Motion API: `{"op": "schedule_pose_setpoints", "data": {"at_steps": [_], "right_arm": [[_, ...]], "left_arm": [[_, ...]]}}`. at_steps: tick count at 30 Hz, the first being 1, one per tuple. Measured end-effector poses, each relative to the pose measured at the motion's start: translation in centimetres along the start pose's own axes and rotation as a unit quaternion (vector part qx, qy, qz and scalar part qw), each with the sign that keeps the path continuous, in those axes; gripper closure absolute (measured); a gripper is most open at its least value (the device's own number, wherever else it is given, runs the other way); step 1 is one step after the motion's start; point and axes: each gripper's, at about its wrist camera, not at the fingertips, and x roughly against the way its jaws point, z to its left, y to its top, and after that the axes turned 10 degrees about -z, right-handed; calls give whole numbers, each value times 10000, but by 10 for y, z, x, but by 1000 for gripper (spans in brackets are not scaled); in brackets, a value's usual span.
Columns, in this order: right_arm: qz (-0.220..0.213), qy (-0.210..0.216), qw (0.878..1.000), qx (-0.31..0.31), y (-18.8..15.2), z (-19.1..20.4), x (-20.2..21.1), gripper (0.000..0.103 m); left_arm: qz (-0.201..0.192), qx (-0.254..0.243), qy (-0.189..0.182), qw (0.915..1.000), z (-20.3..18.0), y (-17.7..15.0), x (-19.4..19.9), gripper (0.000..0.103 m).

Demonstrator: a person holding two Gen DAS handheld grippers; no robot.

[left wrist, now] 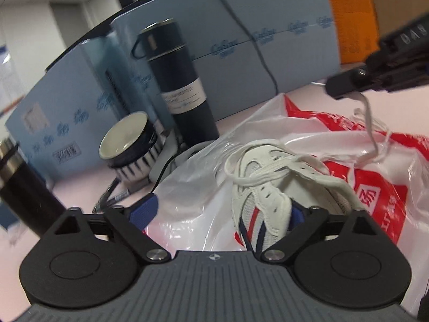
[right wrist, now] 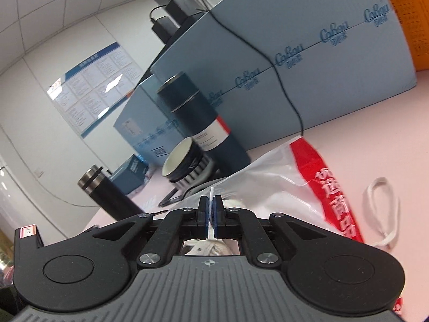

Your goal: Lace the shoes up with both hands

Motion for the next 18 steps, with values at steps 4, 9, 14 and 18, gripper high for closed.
{"op": "schedule_pose_setpoints", "data": {"at_steps": [4, 9, 14, 18], "right_arm": [[-297, 111, 9994, -164, 10, 3, 12, 99], [-1796, 381, 9784, -950, 68, -2, 68, 99], [-3306, 401, 9403, -696, 124, 11, 146, 99], [-4021, 235, 9131, -637, 130, 17, 188, 99]], "left_arm": [[226, 184, -276, 9992, 2, -2, -2, 38], [158, 138, -181, 9996, -2, -3, 1, 26], [32, 205, -238, 9995, -5, -4, 3, 26], [-13, 232, -282, 9993, -7, -4, 3, 26]]}}
